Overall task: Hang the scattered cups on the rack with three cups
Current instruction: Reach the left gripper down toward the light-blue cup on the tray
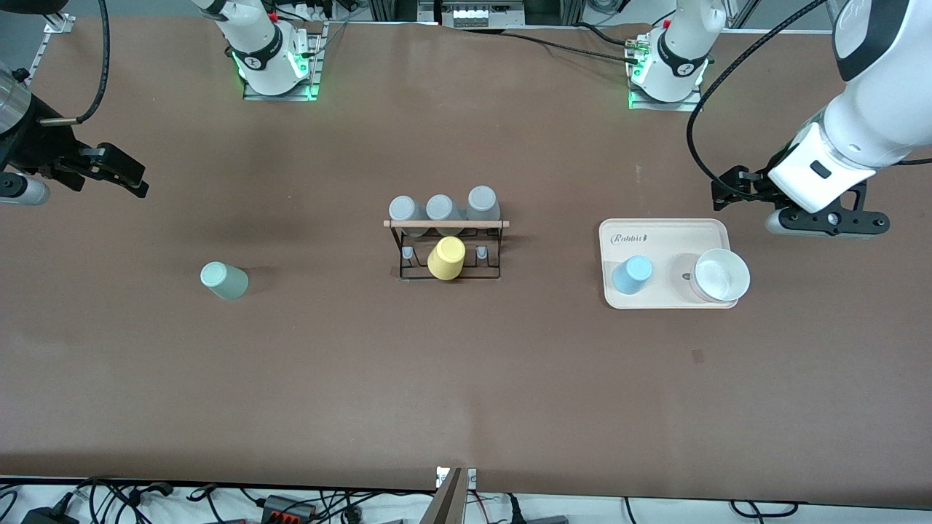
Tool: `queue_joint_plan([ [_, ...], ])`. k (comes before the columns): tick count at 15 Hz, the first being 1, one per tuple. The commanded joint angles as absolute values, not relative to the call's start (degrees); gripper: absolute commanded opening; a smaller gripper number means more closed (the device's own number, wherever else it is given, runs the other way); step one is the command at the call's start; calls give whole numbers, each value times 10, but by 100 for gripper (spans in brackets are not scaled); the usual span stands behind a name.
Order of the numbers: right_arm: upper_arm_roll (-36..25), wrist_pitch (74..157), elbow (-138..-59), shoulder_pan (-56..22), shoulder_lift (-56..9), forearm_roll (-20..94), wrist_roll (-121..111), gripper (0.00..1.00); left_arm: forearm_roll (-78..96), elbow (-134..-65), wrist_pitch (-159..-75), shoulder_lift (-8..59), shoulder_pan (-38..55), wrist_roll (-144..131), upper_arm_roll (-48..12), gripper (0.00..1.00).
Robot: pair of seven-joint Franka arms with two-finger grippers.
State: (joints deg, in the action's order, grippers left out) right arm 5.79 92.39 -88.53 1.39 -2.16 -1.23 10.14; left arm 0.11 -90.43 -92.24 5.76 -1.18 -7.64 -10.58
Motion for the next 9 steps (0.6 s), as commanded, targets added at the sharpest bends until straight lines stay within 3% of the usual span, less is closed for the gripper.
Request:
queue_joint_plan([
  [1, 62, 911, -872, 14, -28, -20, 115, 100, -31, -902, -915, 51, -12, -85, -114, 100],
  [9, 63, 914, -870, 15, -28, -19, 112, 100, -30, -898, -925, 57, -14, -94, -112, 100],
])
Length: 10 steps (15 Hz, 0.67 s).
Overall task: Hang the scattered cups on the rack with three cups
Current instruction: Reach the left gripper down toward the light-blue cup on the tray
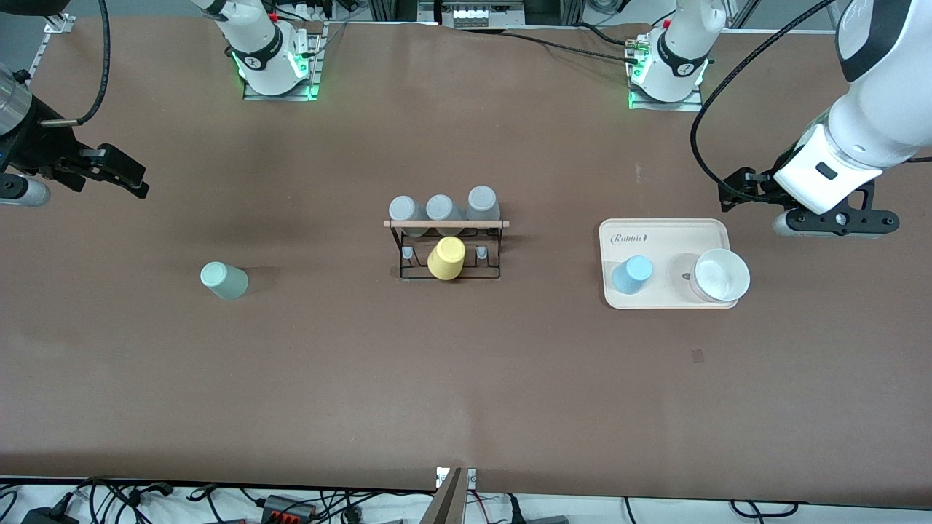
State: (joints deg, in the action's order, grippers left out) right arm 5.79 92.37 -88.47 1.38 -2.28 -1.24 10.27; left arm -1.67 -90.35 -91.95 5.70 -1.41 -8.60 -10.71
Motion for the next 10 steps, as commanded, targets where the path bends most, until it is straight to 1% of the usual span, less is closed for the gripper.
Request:
queue_joint_plan([
  [1, 62, 916, -870, 15, -29, -20, 110, 100, -21, -900, -936, 62, -18, -86, -111, 100],
  [5, 62, 913, -856, 17, -37, -19, 109, 100, -16, -897, -937, 93, -7, -89, -112, 100],
  [7, 62, 913, -856, 17, -37, -20, 110, 100, -15, -897, -939, 133, -2, -93, -112, 100],
  [10, 63, 915, -865, 12, -40, -22, 115, 100, -23, -899, -981, 219, 24, -96, -112, 100],
])
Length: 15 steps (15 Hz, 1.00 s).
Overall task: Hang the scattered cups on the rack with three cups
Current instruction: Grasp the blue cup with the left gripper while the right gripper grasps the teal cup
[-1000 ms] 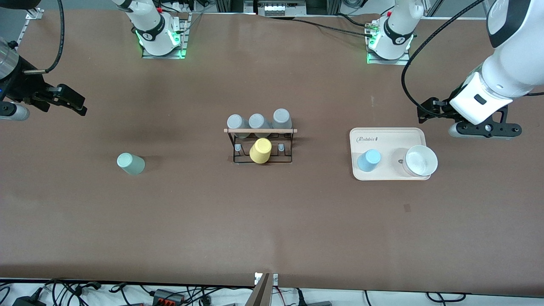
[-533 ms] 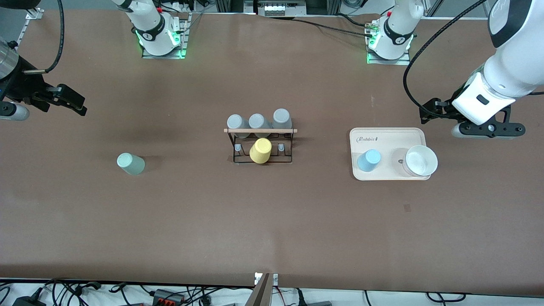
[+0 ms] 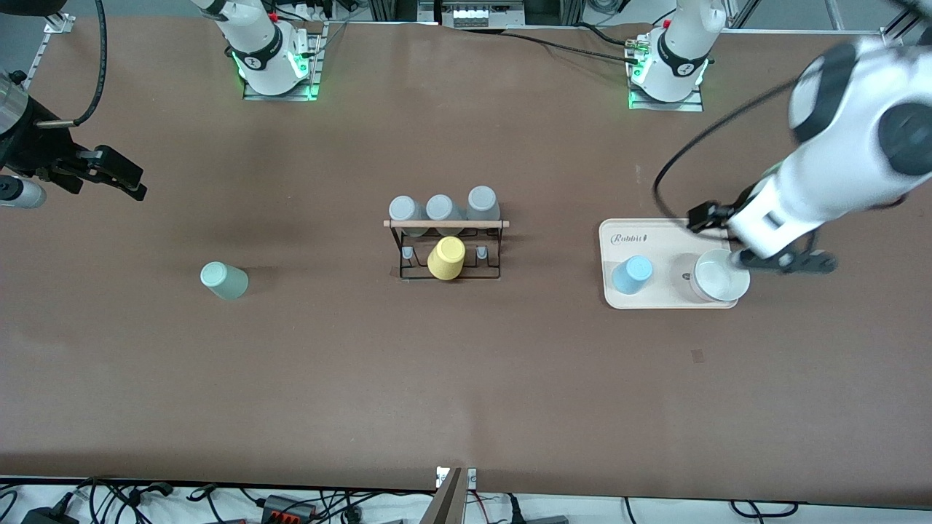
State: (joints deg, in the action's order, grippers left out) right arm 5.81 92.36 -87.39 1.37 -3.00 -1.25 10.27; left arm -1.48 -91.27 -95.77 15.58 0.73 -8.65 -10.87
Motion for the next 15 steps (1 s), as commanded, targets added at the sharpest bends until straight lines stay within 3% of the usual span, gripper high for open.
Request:
queue_joint_plan([
  [1, 62, 917, -864, 6, -61, -24, 113, 100, -35, -900, -992, 238, 39, -97, -112, 100],
  [6, 62, 926, -873, -2, -161, -38, 109, 100, -41, -908, -1038, 317, 48, -105, -113, 100],
  [12, 59, 1126, -999, 15, -217, -87, 100, 100, -41, -911, -1051, 374, 45, -106, -113, 100],
  [15, 57, 1161, -1003, 29, -260, -111, 98, 100, -41, -918, -1049, 381, 47, -106, -113, 100],
])
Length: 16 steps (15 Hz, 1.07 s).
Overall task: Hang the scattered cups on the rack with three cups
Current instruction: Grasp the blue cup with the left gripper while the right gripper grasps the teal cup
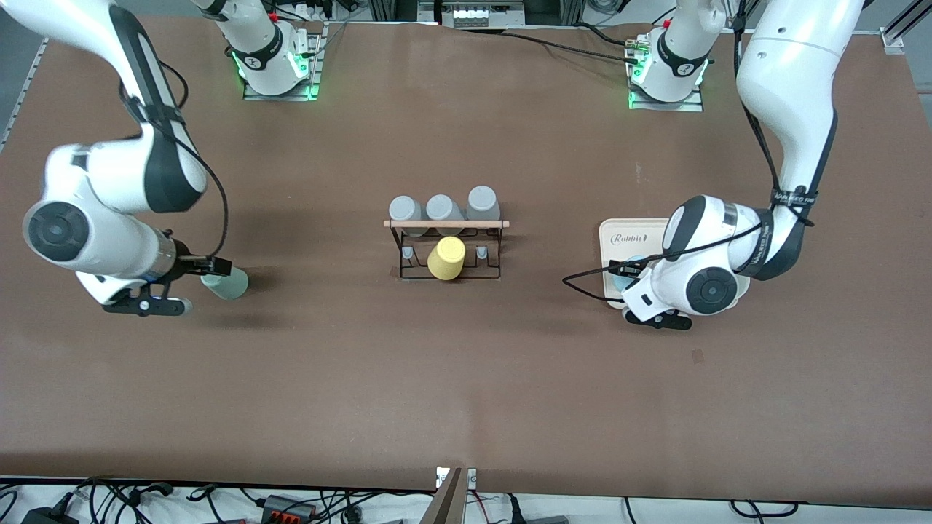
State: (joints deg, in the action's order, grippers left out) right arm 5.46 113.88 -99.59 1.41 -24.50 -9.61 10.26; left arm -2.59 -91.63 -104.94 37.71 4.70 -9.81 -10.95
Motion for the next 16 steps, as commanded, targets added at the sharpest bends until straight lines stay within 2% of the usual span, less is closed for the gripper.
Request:
queue_joint_plan([
  [1, 57, 1171, -1008, 31, -268, -112, 94, 100, -41, -920, -1049, 381, 43, -105, -113, 100],
  [3, 57, 1202, -1033, 38, -272, -112, 90, 100, -40, -918, -1049, 387, 40, -105, -113, 97],
  [6, 58, 1238, -1065, 53, -272, -111, 66, 100, -34, -914, -1049, 385, 40, -107, -113, 32],
  [8, 58, 1241, -1068, 54, -273, -111, 66, 100, -36, -906, -1049, 381, 42, -103, -113, 2],
  [10, 59, 1241, -1071, 54, -273, -110, 66, 96, -34, -881, -1024, 380, 47, -105, -117, 1],
  [13, 59, 1242, -1072, 53, -276, -110, 66, 67, -23, -792, -927, 374, 57, -109, -135, 1],
  [16, 59, 1241, -1071, 53, -276, -109, 66, 42, -7, -716, -881, 372, 64, -120, -182, 3],
])
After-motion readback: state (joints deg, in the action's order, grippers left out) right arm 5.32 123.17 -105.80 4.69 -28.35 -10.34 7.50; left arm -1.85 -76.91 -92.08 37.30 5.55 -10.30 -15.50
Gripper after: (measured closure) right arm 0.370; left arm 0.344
